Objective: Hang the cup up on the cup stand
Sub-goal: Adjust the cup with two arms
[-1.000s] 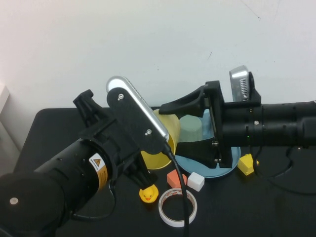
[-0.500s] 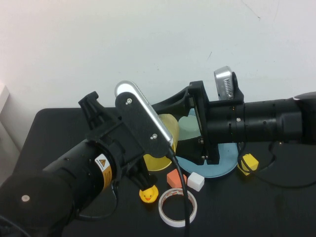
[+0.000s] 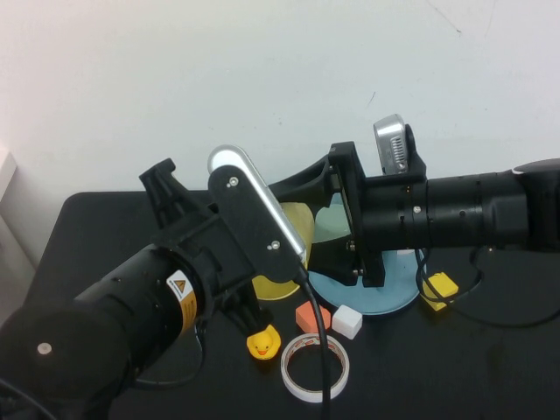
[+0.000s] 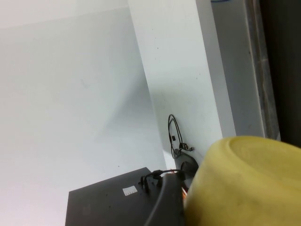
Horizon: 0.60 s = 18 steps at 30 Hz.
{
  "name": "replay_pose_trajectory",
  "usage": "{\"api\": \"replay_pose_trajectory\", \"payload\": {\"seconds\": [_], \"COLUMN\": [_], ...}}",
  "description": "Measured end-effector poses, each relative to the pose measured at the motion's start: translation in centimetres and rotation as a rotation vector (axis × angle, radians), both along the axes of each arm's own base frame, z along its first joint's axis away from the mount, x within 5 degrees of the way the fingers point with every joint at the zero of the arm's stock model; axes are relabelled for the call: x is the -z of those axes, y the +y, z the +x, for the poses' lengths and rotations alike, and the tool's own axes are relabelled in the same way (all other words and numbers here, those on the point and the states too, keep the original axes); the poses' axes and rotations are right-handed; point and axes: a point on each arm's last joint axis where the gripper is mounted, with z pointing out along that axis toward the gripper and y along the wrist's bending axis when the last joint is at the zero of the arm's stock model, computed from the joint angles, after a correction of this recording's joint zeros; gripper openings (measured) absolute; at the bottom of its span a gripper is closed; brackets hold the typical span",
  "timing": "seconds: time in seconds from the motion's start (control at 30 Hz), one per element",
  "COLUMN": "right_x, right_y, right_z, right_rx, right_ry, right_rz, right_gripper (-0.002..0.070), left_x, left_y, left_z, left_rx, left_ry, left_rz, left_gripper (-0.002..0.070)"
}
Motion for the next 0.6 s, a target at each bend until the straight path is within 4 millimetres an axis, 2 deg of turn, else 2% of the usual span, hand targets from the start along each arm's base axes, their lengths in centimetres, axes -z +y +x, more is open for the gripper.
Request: {"api": "replay_pose_trajectory", "payload": {"seconds": [0.17,0.27,0.37,0.5,0.6], "right_x": [0.0,-0.1,-0.4,-1.0,-1.2], "right_y": [0.0,0.0,0.1,0.2,0.3], "right_z": [0.0,0.0,0.2,0.4,0.5], "right_rx": [0.001,-0.001,-0.005,-0.008,-0.016], "right_ry": [-0.004,-0.010,-0.025,-0.054,-0.067], "right_rz": [0.002,0.002,0.008,0.014,0.019], "right_gripper": [0.0608,0.0607,0.0603,0.0591,0.0590], "left_x": [0.0,0.0,-0.2,-0.3,-0.6], "left_y": [0.0,0.0,-0.1,-0.1,0.1], "left_z": [0.0,0.0,0.0,0.0,-0.1], "left_rx": [0.001,0.000,0.000,0.001,-0.002], "left_ry": [-0.002,0.000,-0.001,0.005,0.007], "left_rz": [0.002,-0.002,-0.010,-0.017,-0.036], "left_gripper": [0.0011,0.0036,0.0133,0.0300,0.0349]}}
